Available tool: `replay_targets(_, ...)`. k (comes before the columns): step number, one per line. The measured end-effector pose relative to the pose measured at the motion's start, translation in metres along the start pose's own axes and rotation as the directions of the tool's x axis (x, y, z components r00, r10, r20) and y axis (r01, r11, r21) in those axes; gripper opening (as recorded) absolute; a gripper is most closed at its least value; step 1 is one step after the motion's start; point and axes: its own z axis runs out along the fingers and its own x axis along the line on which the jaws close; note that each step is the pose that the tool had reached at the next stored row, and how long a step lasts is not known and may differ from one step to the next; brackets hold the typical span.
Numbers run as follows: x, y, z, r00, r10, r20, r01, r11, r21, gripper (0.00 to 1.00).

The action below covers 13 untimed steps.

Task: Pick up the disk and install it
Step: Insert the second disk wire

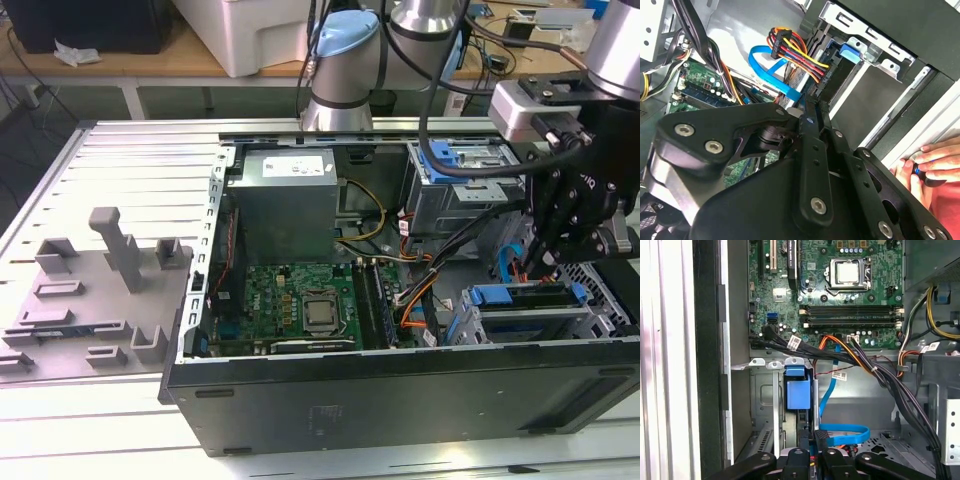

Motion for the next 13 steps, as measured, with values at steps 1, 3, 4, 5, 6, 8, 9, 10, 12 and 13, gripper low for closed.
replay_targets(1, 0.0005, 0.0000, 0.0007, 1.0000, 0.000, 0.0007, 0.000, 1.0000, 0.0000, 0.16)
replay_targets(3, 0.0011, 0.0000, 0.0017, 1.0000, 0.000, 0.0015, 0.000, 1.0000, 0.0000, 0.16)
replay_targets(4, 0.0013, 0.0000, 0.0022, 1.0000, 0.000, 0.0017, 0.000, 1.0000, 0.0000, 0.16)
replay_targets(5, 0.0014, 0.0000, 0.0028, 1.0000, 0.000, 0.0021, 0.000, 1.0000, 0.0000, 0.16)
replay_targets(6, 0.0014, 0.0000, 0.0035, 1.0000, 0.000, 0.0024, 0.000, 1.0000, 0.0000, 0.16)
replay_targets(8, 0.0014, 0.0001, 0.0042, 1.0000, 0.000, 0.0024, 0.000, 1.0000, 0.0000, 0.16)
replay_targets(9, 0.0014, 0.0001, 0.0046, 1.0000, 0.000, 0.0026, 0.000, 1.0000, 0.0000, 0.16)
replay_targets(10, 0.0014, 0.0001, 0.0050, 1.0000, 0.000, 0.0027, 0.000, 1.0000, 0.0000, 0.16)
replay_targets(12, 0.0014, 0.0001, 0.0061, 1.0000, 0.000, 0.0028, 0.000, 1.0000, 0.0000, 0.16)
replay_targets(13, 0.0014, 0.0001, 0.0063, 1.0000, 0.000, 0.0028, 0.000, 1.0000, 0.0000, 0.16)
